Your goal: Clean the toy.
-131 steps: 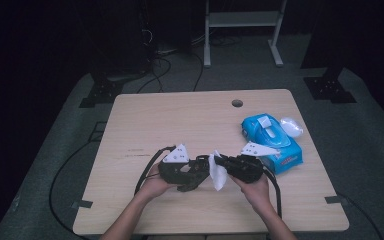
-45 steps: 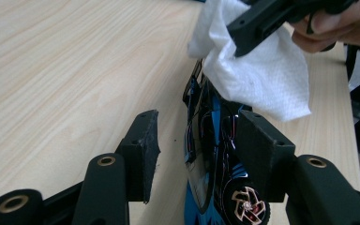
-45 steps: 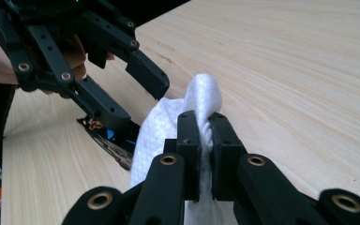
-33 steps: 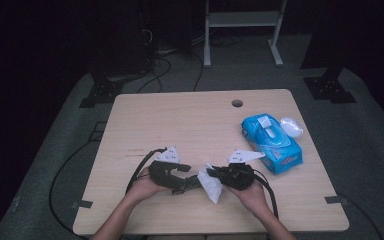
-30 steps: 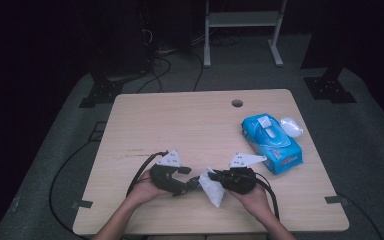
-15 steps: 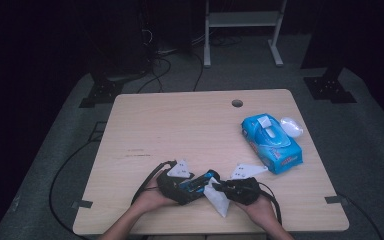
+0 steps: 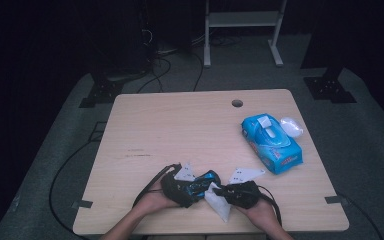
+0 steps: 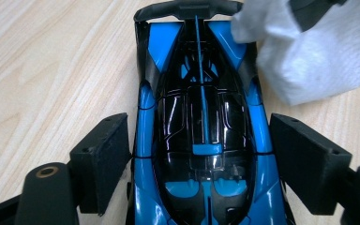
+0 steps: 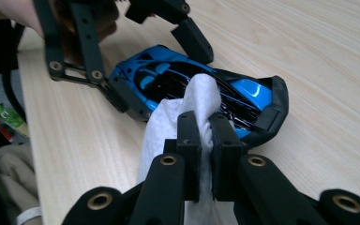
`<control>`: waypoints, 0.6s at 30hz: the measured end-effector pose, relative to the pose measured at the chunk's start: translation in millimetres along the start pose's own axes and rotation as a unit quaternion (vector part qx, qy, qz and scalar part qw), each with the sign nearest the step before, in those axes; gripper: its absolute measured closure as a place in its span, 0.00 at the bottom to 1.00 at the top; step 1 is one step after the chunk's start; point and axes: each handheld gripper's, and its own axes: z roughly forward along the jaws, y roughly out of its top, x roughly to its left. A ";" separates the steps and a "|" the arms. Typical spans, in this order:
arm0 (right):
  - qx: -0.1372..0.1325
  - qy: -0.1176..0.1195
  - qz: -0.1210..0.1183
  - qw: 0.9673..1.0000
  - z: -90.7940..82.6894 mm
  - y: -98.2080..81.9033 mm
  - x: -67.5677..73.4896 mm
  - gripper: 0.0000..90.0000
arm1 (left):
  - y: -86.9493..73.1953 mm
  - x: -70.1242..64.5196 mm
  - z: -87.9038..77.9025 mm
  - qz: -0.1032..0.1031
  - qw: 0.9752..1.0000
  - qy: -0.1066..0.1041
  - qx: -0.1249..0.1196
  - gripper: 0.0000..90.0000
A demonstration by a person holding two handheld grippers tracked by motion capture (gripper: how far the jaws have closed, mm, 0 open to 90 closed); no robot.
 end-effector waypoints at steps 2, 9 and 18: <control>-0.006 0.006 0.001 1.000 -2.9 0.3 0.4 0.93 | -0.4 -0.9 3.2 0.001 1.000 0.002 0.005 0.21; -0.021 0.011 0.006 1.000 -15.2 0.3 1.5 0.93 | -2.7 -1.1 6.7 -0.002 1.000 -0.005 0.011 0.25; -0.039 0.008 0.024 0.999 -28.2 -2.7 -4.8 0.93 | 0.0 -1.6 4.8 -0.002 1.000 -0.007 0.011 0.28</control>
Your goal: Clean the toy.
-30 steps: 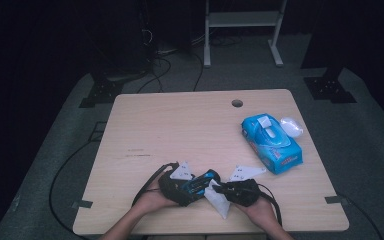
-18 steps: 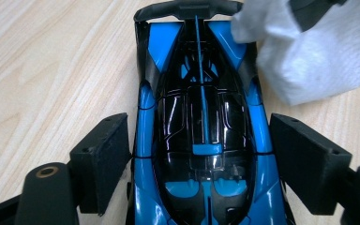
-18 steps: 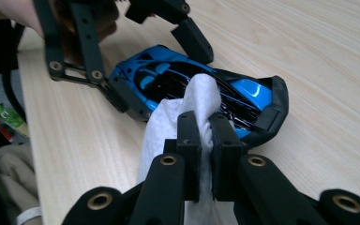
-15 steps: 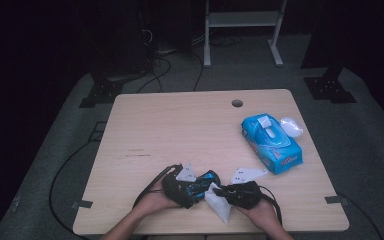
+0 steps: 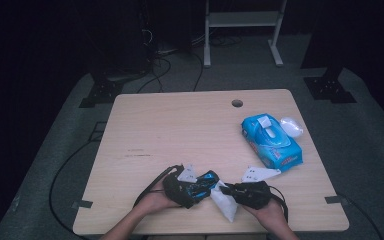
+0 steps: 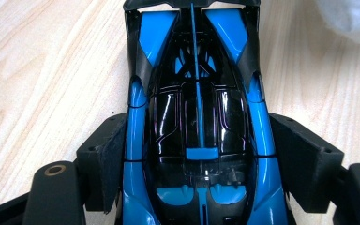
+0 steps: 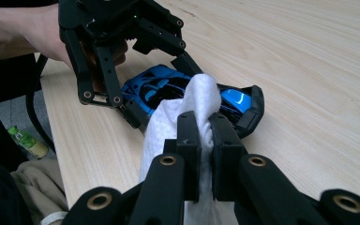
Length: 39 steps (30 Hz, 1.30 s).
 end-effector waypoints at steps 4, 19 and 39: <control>-0.003 -0.001 0.003 1.000 -1.9 -0.7 -1.1 0.93 | 0.4 1.6 -4.6 -0.001 1.000 0.001 -0.008 0.29; -0.002 0.000 0.003 1.000 -0.4 0.4 -1.1 0.93 | 3.6 -0.4 -2.3 0.012 1.000 0.009 0.004 0.29; -0.005 0.000 0.010 1.000 -2.5 -2.8 -3.3 0.92 | 14.2 2.2 7.6 0.017 0.999 0.001 0.028 0.29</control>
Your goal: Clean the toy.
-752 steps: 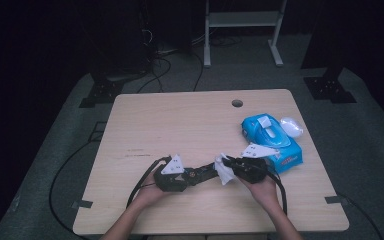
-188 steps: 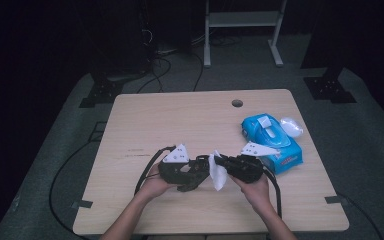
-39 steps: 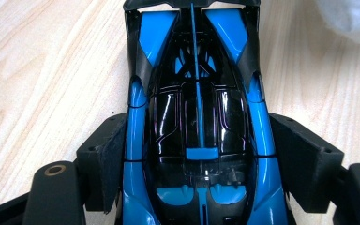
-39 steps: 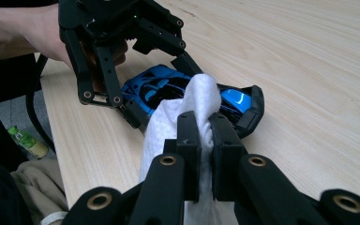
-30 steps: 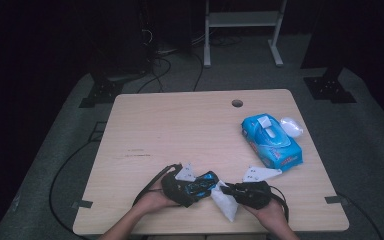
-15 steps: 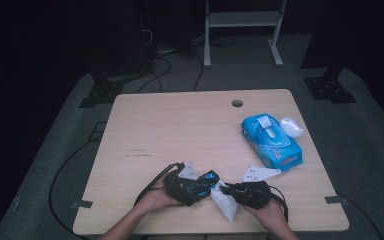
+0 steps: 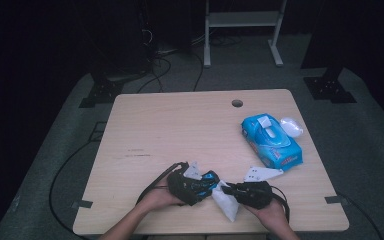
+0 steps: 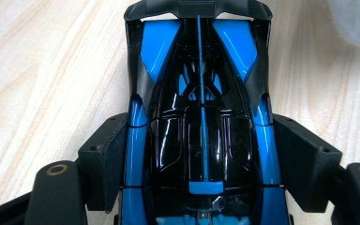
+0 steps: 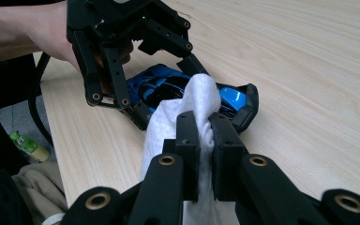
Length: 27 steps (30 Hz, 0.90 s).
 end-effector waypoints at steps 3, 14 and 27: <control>-0.001 -0.001 0.000 1.000 -0.2 -0.1 0.0 0.92 | 0.9 -1.5 0.0 0.003 1.000 0.003 0.001 0.29; -0.005 -0.001 0.006 1.000 -3.1 0.2 -2.1 0.92 | 5.1 -1.0 -8.4 0.002 1.000 0.003 -0.017 0.31; -0.005 -0.002 0.007 1.000 -2.8 -0.1 -3.0 0.92 | -1.8 4.5 -2.6 0.006 1.000 -0.022 0.018 0.24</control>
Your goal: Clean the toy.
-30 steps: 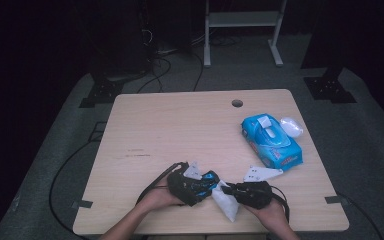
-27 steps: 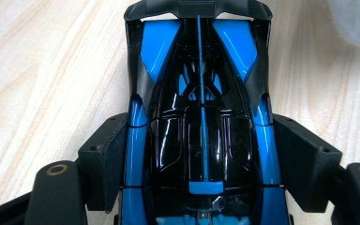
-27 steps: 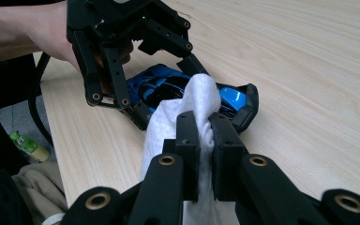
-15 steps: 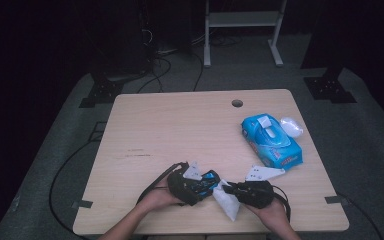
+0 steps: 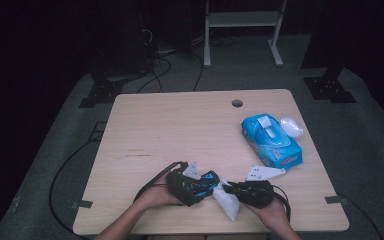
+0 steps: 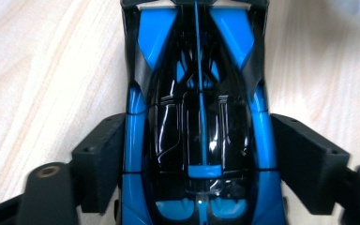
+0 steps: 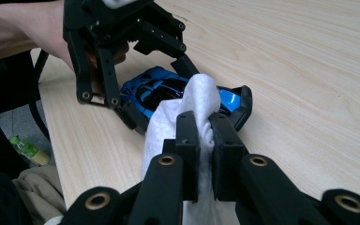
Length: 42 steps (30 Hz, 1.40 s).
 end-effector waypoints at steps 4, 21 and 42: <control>0.000 0.000 0.000 1.000 0.6 -0.6 -0.2 0.92 | 0.6 -0.4 -0.7 0.002 1.000 0.006 -0.001 0.29; -0.009 -0.001 0.008 1.000 -2.8 -0.3 -2.2 0.92 | 6.6 -2.8 -4.3 0.006 1.000 0.020 -0.011 0.29; -0.028 -0.055 0.039 0.997 -29.7 -5.5 -37.5 0.92 | 50.4 52.9 11.9 -0.013 0.998 0.057 -0.010 0.29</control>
